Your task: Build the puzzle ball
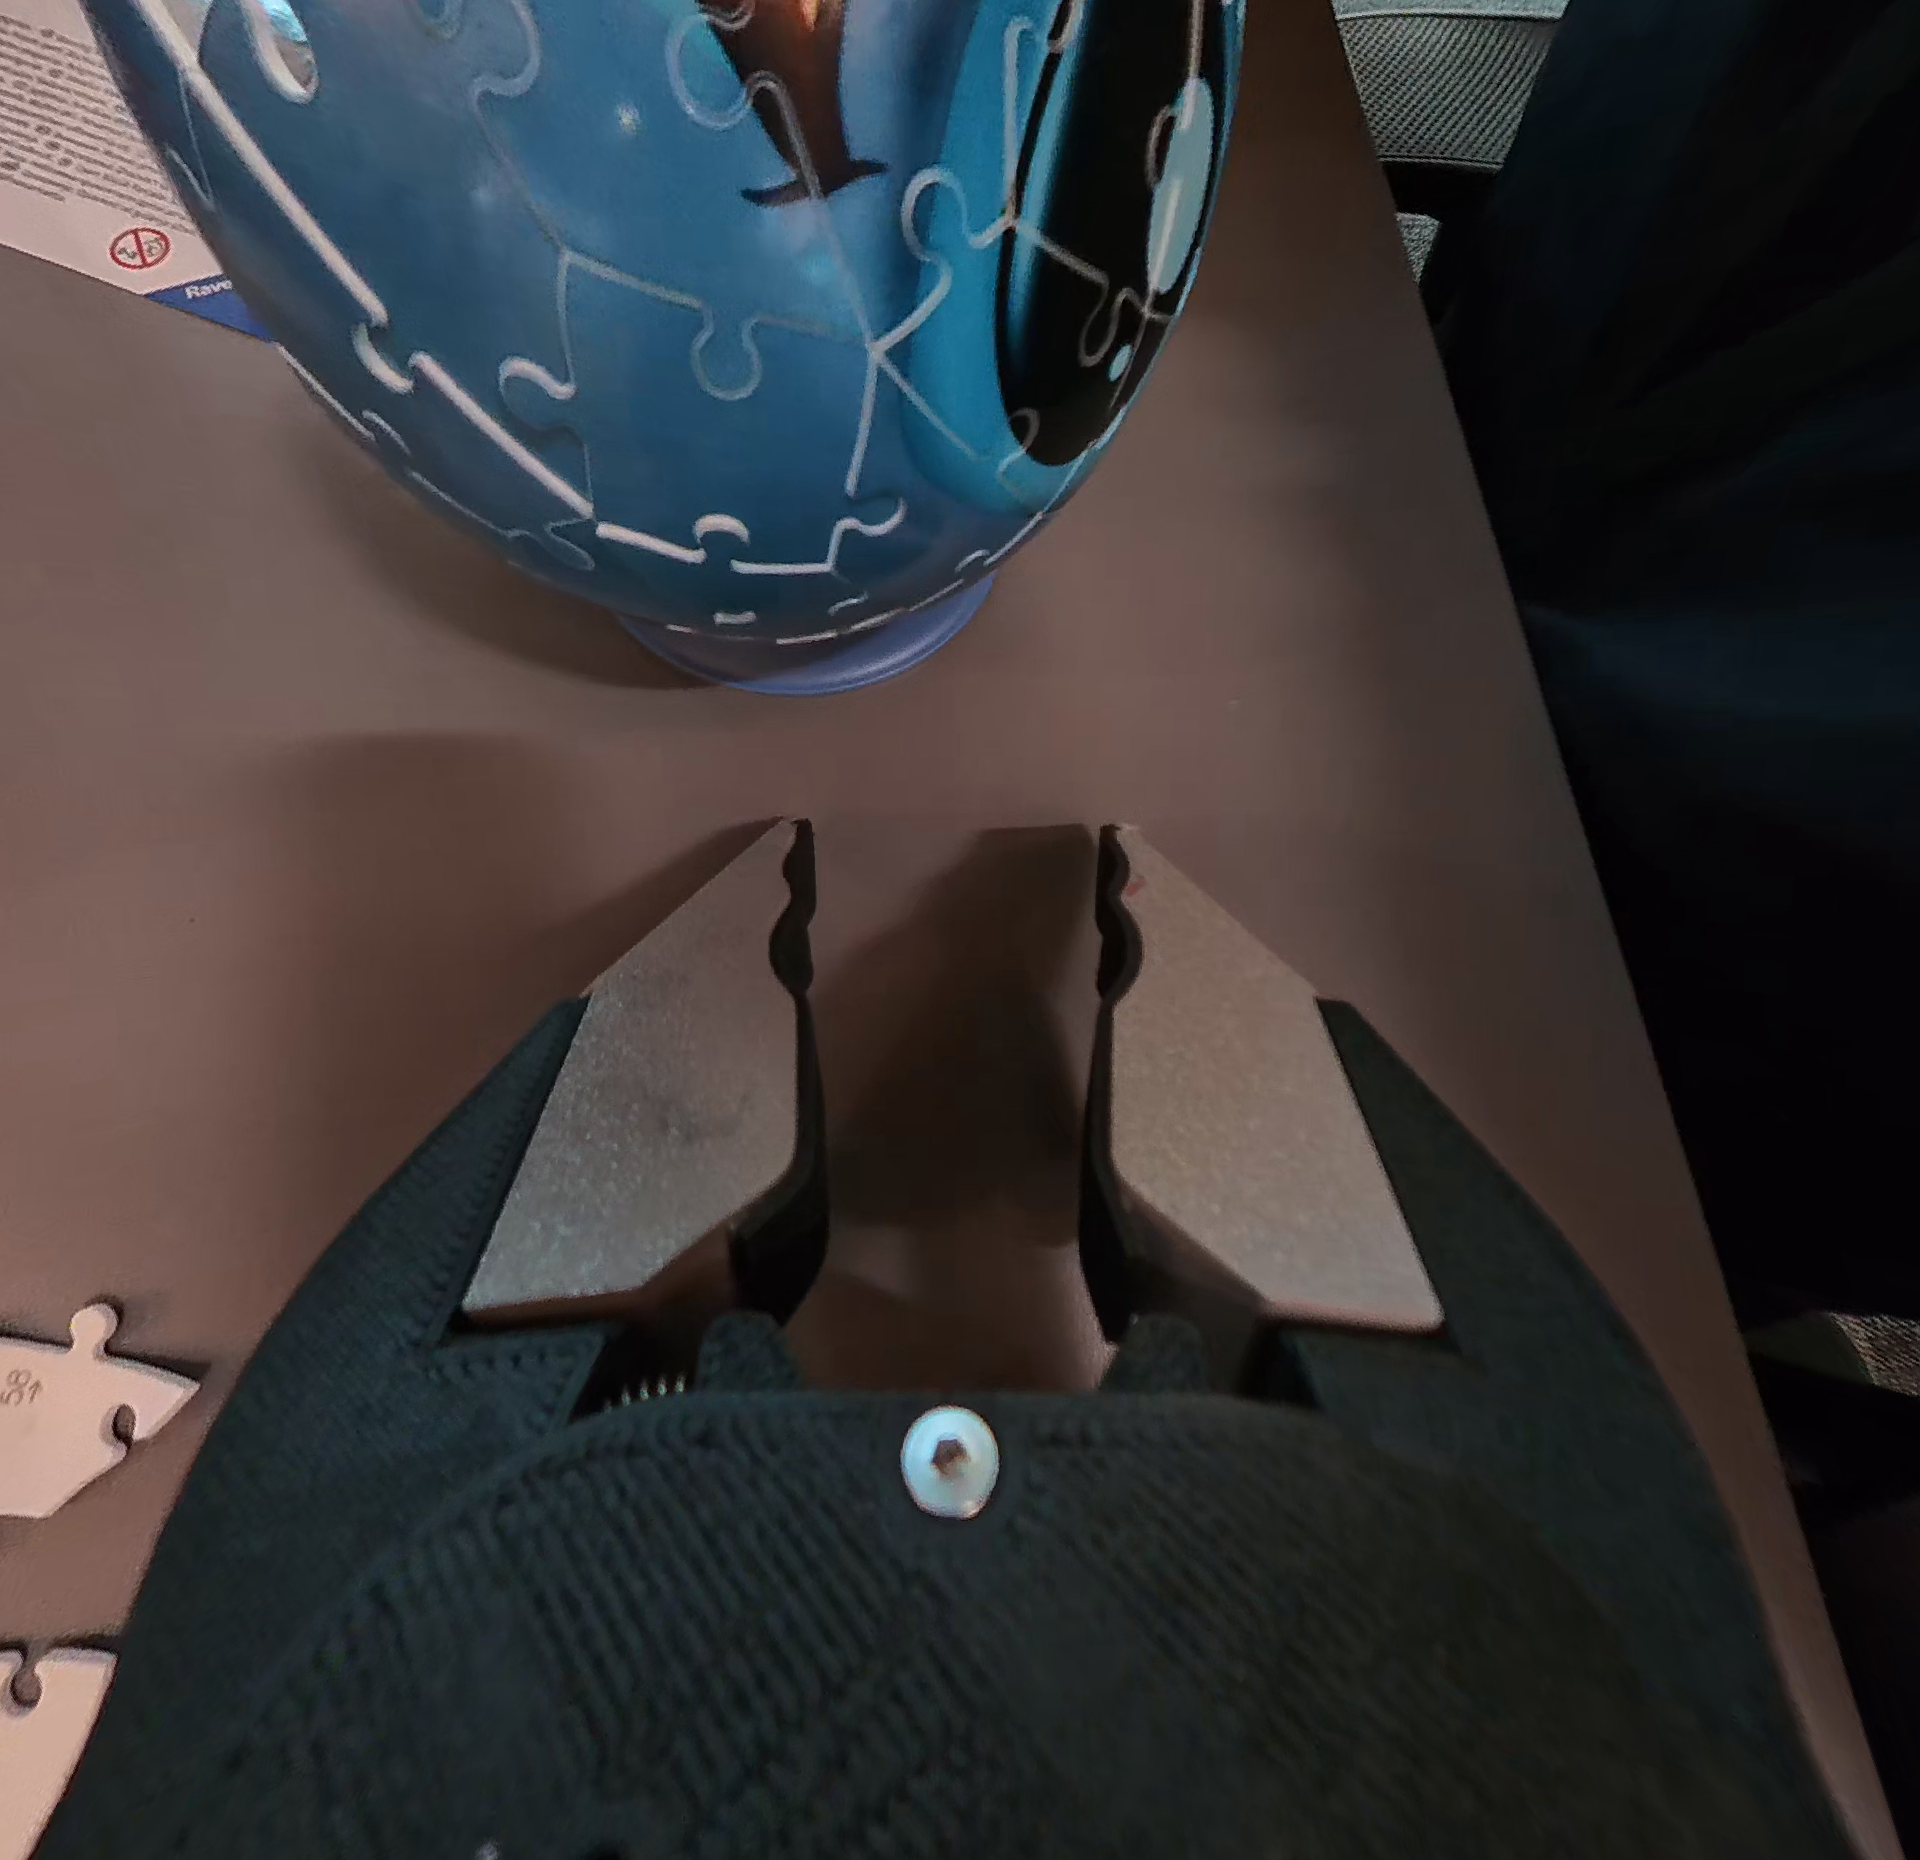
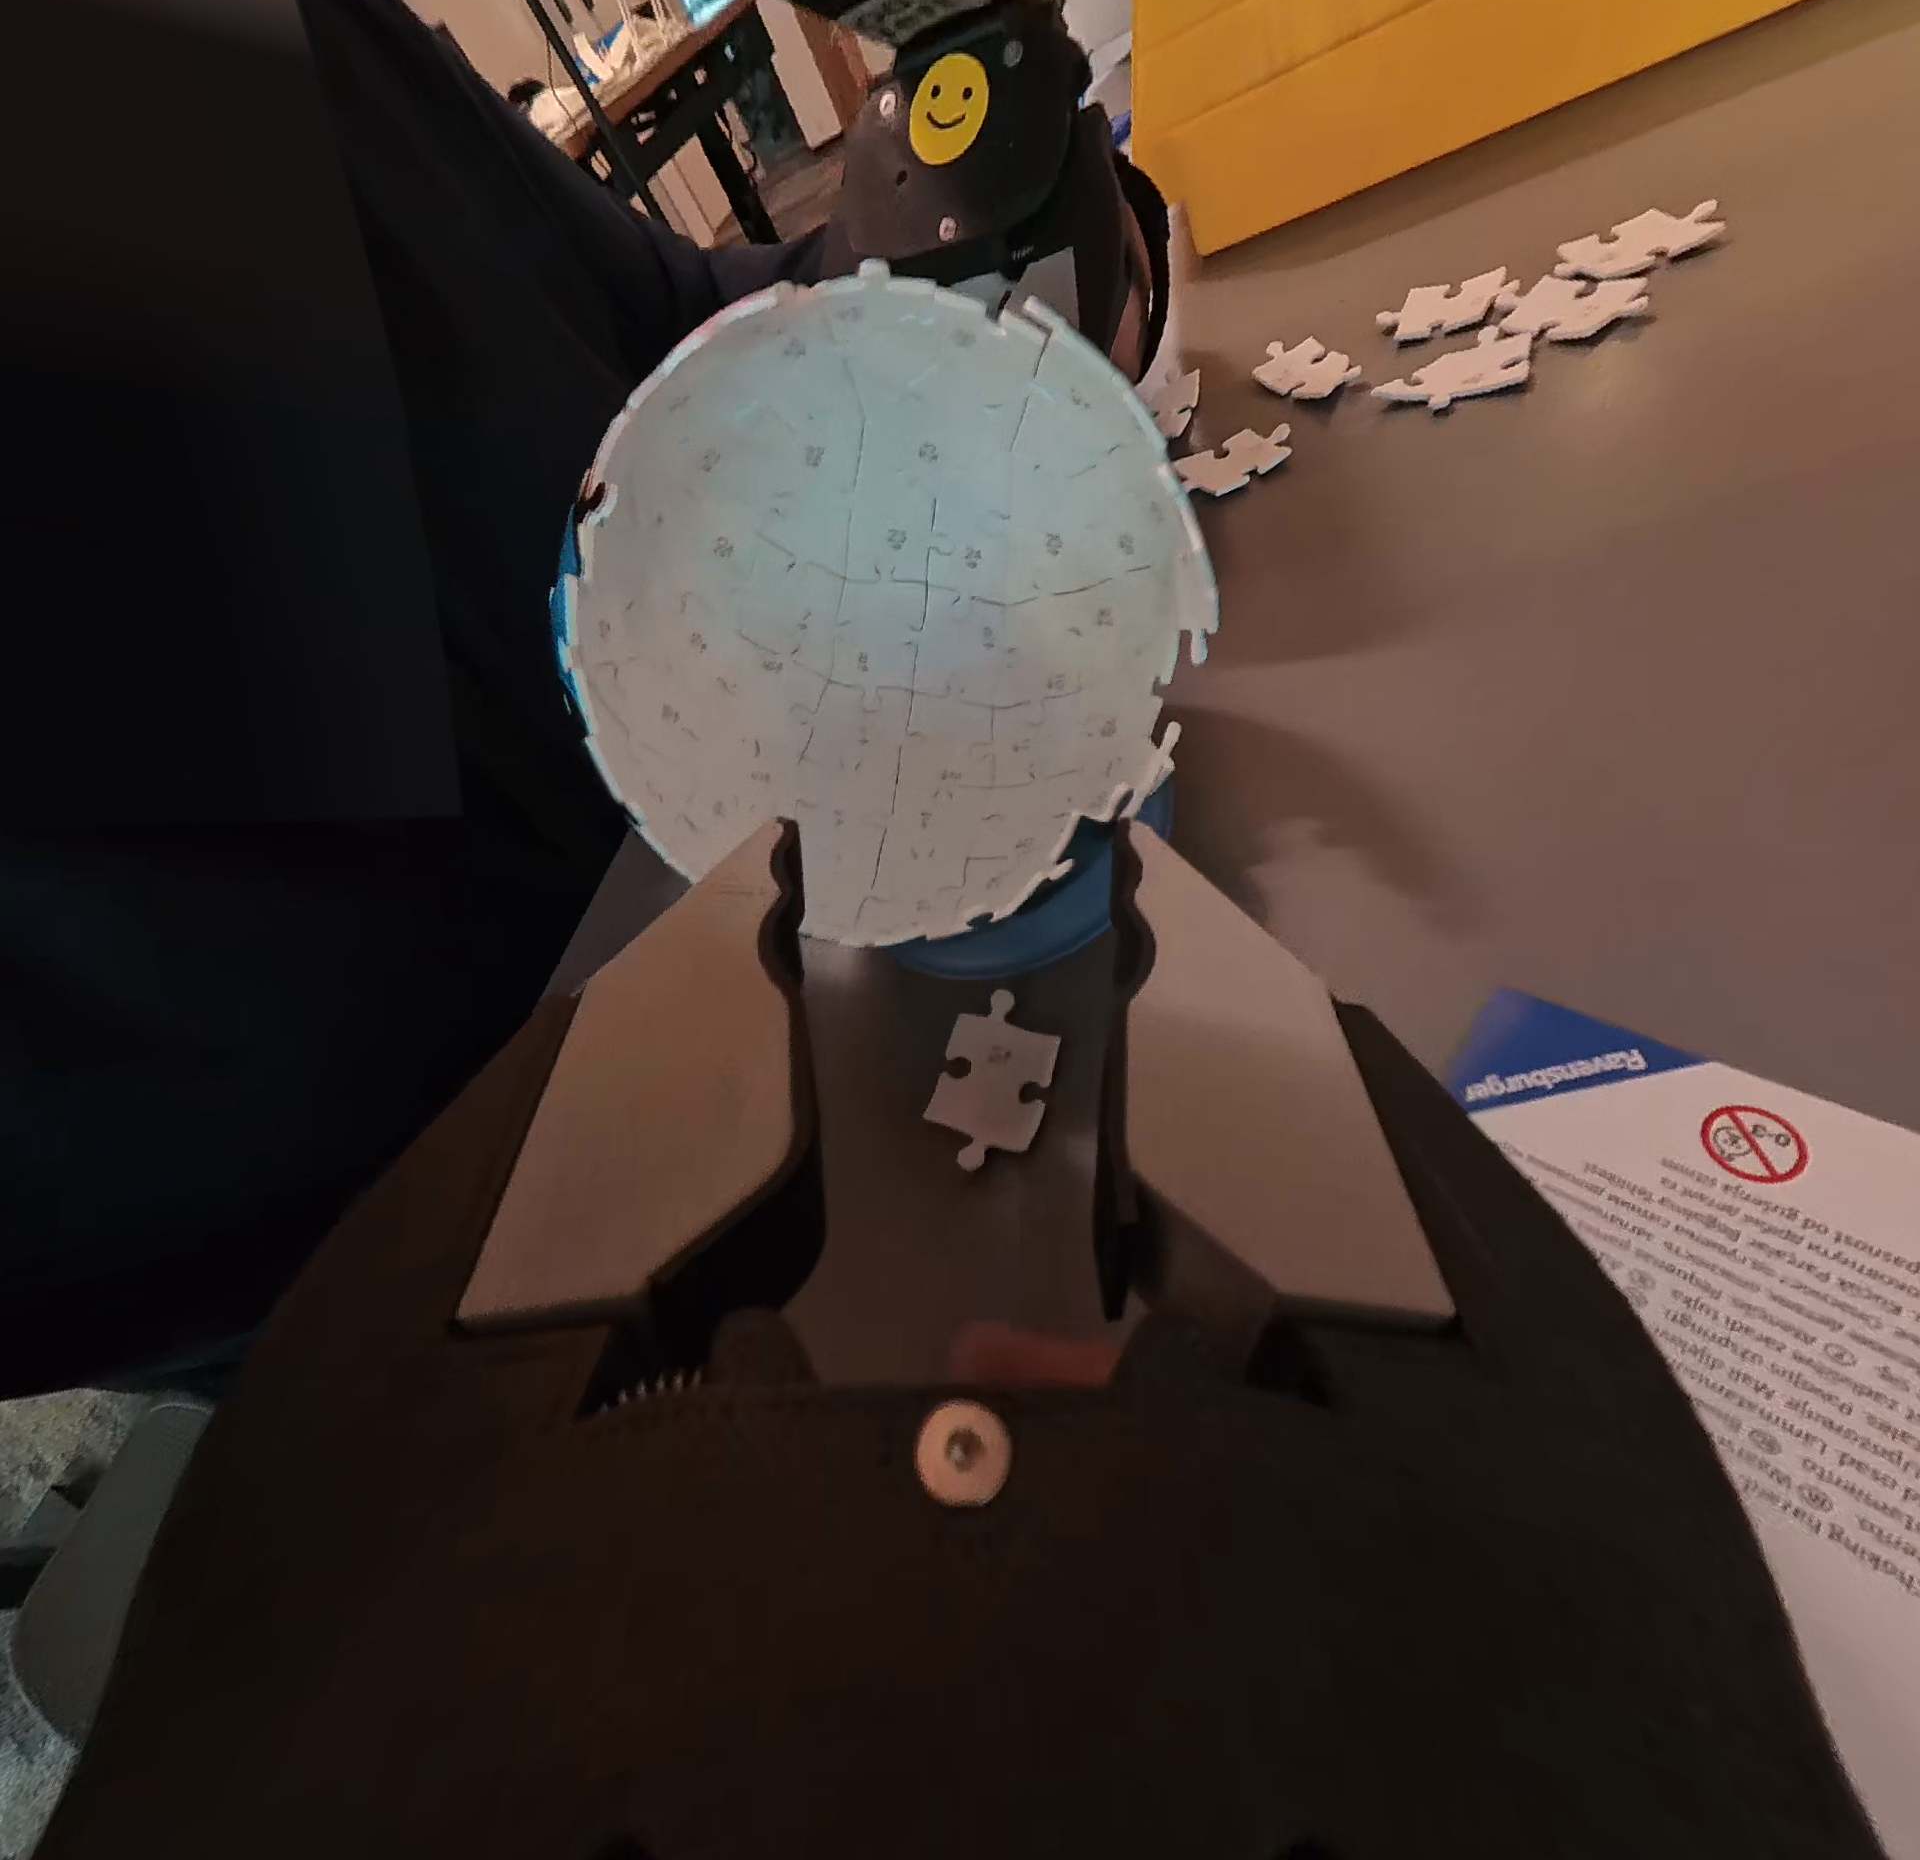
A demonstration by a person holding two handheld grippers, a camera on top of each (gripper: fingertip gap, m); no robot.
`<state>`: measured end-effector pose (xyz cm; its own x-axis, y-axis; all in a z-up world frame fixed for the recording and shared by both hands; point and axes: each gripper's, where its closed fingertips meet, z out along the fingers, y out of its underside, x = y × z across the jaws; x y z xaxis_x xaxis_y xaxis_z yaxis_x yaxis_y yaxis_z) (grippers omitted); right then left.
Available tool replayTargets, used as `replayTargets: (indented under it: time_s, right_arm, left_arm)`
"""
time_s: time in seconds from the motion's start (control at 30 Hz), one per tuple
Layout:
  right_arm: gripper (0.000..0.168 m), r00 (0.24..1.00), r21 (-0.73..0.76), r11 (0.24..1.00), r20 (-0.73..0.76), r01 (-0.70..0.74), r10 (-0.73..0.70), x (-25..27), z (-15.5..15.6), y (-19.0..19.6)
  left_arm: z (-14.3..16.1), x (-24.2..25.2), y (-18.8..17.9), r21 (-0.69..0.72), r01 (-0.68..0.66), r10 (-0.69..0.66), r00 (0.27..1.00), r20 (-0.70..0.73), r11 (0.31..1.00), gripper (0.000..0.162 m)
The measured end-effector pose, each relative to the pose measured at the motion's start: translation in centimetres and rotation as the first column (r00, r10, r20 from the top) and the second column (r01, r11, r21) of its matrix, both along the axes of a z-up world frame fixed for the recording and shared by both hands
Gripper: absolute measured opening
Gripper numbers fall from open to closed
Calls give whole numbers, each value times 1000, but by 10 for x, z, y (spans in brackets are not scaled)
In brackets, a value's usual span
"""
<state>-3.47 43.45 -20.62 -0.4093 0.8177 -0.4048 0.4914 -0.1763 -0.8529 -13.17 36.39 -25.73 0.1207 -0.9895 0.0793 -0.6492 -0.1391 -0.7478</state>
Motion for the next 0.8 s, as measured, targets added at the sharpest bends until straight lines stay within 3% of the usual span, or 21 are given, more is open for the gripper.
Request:
replayTargets:
  time_s: [0.2, 0.37, 0.8]
  right_arm:
    - [54, 1000, 68, 998, 20, 12, -13, 6, -3, 1]
    - [55, 997, 69, 996, -58, 53, -49, 3, 14, 7]
    - [54, 1000, 90, 996, -21, 18, -16, 5, 5, -1]
  left_arm:
    - [-1, -1, 0, 2, 0, 0, 1000, -5, 1000, 52]
    - [-1, -1, 0, 5, 1, -1, 1000, -6, 1000, 52]
    - [-1, -1, 0, -5, -2, 2, 1000, -2, 1000, 52]
